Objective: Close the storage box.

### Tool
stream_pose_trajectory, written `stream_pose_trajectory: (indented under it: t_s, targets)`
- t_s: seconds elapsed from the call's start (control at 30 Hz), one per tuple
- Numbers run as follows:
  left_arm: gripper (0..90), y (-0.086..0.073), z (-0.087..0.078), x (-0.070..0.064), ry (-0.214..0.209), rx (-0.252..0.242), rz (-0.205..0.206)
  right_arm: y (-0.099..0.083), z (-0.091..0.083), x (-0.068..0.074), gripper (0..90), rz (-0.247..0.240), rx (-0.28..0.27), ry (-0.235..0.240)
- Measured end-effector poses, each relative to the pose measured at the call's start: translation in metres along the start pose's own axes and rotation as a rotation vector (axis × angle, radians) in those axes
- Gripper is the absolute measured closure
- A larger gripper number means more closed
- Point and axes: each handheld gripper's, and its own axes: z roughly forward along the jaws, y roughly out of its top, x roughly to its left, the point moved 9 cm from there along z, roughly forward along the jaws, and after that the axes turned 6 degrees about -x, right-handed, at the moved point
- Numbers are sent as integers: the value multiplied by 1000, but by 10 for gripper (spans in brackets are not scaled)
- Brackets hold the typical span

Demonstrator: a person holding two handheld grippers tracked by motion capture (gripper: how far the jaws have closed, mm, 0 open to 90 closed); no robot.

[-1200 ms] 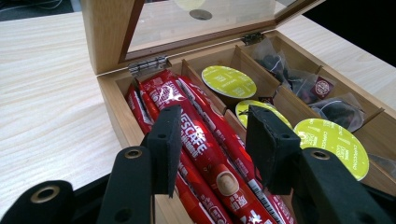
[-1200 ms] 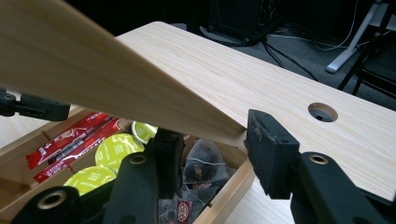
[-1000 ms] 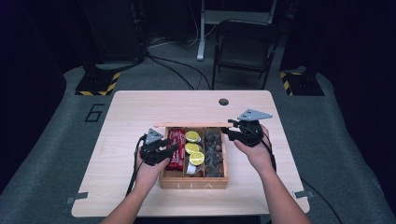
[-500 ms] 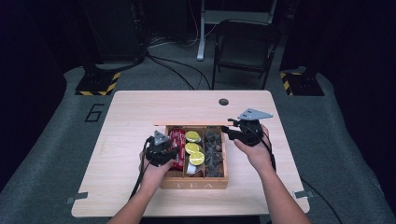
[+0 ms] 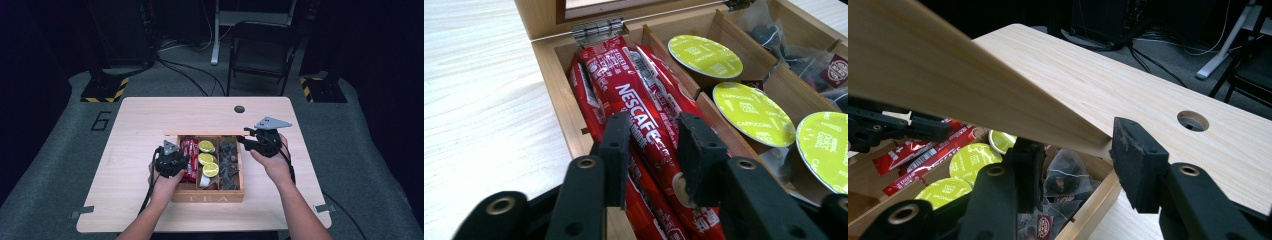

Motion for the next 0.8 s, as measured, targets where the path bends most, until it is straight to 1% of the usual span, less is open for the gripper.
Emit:
stream_pose_trajectory:
  t_s: [0.03, 0.07, 0.13, 0.17, 0.2, 0.27, 0.3, 0.37, 0.5, 0.6, 0.63, 0.67, 0.7, 0.73, 0.8]
  targets:
    - [708, 1, 0, 0, -2, -7, 2, 0, 0, 0, 569, 0, 1, 0]
    - [729, -1, -3, 3, 4, 19, 31, 0, 0, 0, 569, 0, 1, 1]
    - [762, 0, -3, 4, 5, 11, 31, 0, 0, 0, 569, 0, 1, 1]
    - [773, 1, -4, 5, 4, 4, 6, 0, 0, 0, 569, 0, 1, 1]
    - [780, 1, -4, 5, 4, 4, 6, 0, 0, 0, 569, 0, 1, 1]
    - [802, 3, -4, 7, 18, -16, 1, 0, 0, 0, 569, -3, -1, 1]
    - [812, 3, -5, 7, 14, -11, 7, 0, 0, 0, 569, -3, 0, 1]
    - [825, 4, -6, 8, 20, -19, 9, 0, 0, 0, 569, 0, 1, 1]
    - [836, 6, -7, 10, 26, -29, 0, 0, 0, 0, 569, -2, -1, 2]
    - [837, 6, -8, 11, 27, -30, 1, 0, 0, 0, 569, -1, 1, 2]
    - [837, 7, -9, 12, 31, -36, -8, 0, 0, 0, 569, -2, 0, 2]
    - [837, 7, -10, 13, 30, -36, -2, 0, 0, 0, 569, -3, 0, 1]
    - [837, 7, -11, 12, 28, -40, -10, 0, 0, 0, 569, -3, 0, 1]
    - [838, 8, -12, 13, 29, -39, -2, 0, 0, 0, 569, -3, -1, 1]
    - [841, 8, -12, 14, 29, -41, -1, 0, 0, 0, 569, -3, 0, 1]
